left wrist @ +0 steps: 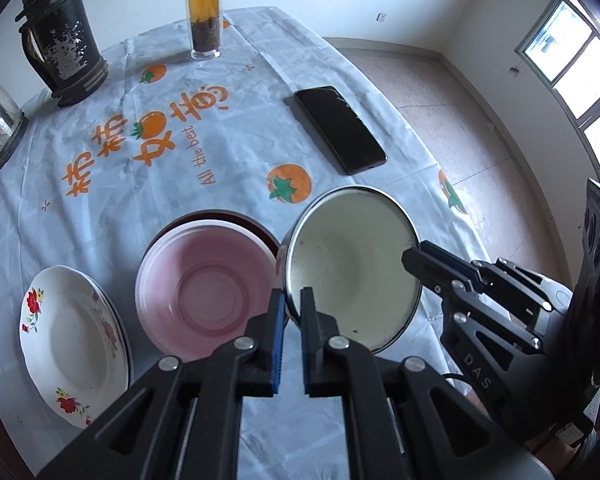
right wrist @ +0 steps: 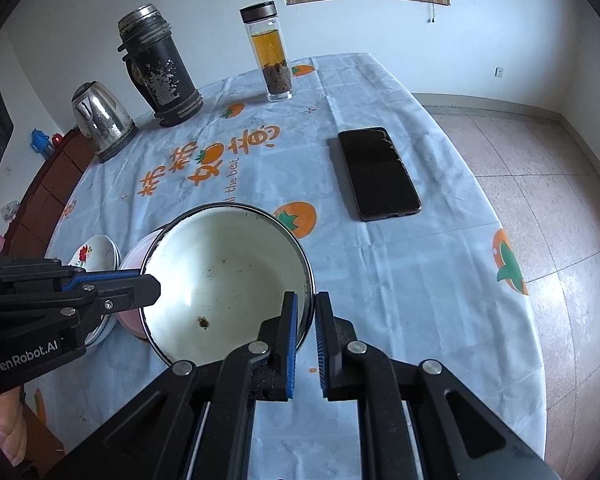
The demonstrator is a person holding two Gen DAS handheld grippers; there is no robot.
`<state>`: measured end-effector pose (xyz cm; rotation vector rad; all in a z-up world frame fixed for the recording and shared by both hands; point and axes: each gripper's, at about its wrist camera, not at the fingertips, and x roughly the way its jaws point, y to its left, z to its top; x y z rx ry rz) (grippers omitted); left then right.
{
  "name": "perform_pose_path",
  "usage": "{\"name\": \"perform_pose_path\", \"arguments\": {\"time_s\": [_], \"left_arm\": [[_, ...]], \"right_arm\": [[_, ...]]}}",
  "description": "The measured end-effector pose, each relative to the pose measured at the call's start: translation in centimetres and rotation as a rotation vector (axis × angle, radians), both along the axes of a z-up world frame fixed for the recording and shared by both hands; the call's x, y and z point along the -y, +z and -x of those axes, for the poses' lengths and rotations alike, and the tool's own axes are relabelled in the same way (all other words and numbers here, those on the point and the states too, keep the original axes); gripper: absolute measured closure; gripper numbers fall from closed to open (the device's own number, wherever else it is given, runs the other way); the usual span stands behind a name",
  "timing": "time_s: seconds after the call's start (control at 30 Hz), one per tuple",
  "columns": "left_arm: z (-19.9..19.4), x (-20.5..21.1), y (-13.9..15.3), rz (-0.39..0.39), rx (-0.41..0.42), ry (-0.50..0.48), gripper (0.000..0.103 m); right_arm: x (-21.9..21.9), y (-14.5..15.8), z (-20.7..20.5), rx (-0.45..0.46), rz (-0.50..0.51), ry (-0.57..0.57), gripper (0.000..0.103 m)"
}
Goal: Organize plates and bowls
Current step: 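Lift the cream enamel bowl with both tools and carry it over the pink bowl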
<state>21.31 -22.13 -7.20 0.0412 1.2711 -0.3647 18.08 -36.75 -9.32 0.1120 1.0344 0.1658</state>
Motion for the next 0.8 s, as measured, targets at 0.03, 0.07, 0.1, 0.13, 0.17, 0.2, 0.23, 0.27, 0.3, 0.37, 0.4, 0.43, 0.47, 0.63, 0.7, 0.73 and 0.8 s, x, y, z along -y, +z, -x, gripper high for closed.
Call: {"name": "perform_pose_path", "arguments": {"time_s": [0.03, 0.07, 0.1, 0.13, 0.17, 0.2, 0.23, 0.27, 0.3, 0.37, 0.4, 0.43, 0.47, 0.63, 0.7, 0.73, 0.8], "left_arm": [[0.1, -0.2, 0.1, 0.001, 0.002, 0.004, 0.1], [0.1, -0.6, 0.2, 0.001, 0.005, 0.011, 0.1], [0.2, -0.8, 0.4, 0.002, 0.007, 0.015, 0.1], [0.2, -1.1, 0.5, 0.004, 0.009, 0.022, 0.1], [0.3, -1.4, 0.6, 0.004, 0.011, 0.026, 0.1], [0.3, -1.6, 0.6, 0.004, 0.012, 0.03, 0.1], [0.3, -1.9, 0.7, 0.005, 0.013, 0.035, 0.1], [0.4, -2.1, 0.7, 0.005, 0.015, 0.038, 0.1], [0.5, -2.4, 0.8, 0.005, 0.016, 0.042, 0.1], [0.5, -2.9, 1.0, 0.006, 0.019, 0.052, 0.1], [0.6, -3.1, 1.0, 0.008, 0.019, 0.058, 0.1], [0.7, -3.4, 1.1, 0.008, 0.02, 0.062, 0.1], [0.7, -3.7, 1.1, 0.008, 0.021, 0.067, 0.1], [1.0, -4.8, 1.3, 0.011, 0.025, 0.086, 0.099], [1.1, -5.2, 1.3, 0.011, 0.028, 0.094, 0.1], [1.1, -5.4, 1.3, 0.011, 0.028, 0.098, 0.099], [1.2, -5.8, 1.4, 0.01, 0.031, 0.106, 0.099]], "right_arm": [[-0.3, 0.1, 0.0, 0.003, 0.001, 0.006, 0.093], [-0.6, 0.2, 0.0, 0.005, 0.001, 0.009, 0.093], [-0.8, 0.4, 0.0, 0.007, 0.0, 0.014, 0.093], [-1.1, 0.5, 0.0, 0.01, 0.0, 0.018, 0.093], [-1.3, 0.6, 0.0, 0.014, 0.0, 0.022, 0.093], [-1.6, 0.7, 0.0, 0.017, 0.0, 0.026, 0.093], [-1.8, 0.9, 0.1, 0.02, -0.001, 0.029, 0.093], [-2.0, 1.0, 0.1, 0.022, -0.001, 0.033, 0.093], [-2.3, 1.0, 0.1, 0.025, -0.002, 0.037, 0.093], [-2.8, 1.2, 0.1, 0.03, -0.001, 0.045, 0.093], [-3.0, 1.3, 0.1, 0.032, -0.001, 0.049, 0.093], [-3.3, 1.4, 0.1, 0.034, -0.001, 0.053, 0.093], [-3.4, 1.5, 0.1, 0.036, 0.0, 0.057, 0.093], [-4.5, 1.8, 0.0, 0.043, 0.001, 0.075, 0.093], [-5.0, 1.9, -0.1, 0.044, 0.002, 0.083, 0.093], [-5.2, 2.0, -0.1, 0.045, 0.003, 0.086, 0.093], [-5.6, 2.0, -0.2, 0.047, 0.003, 0.094, 0.093]]}}
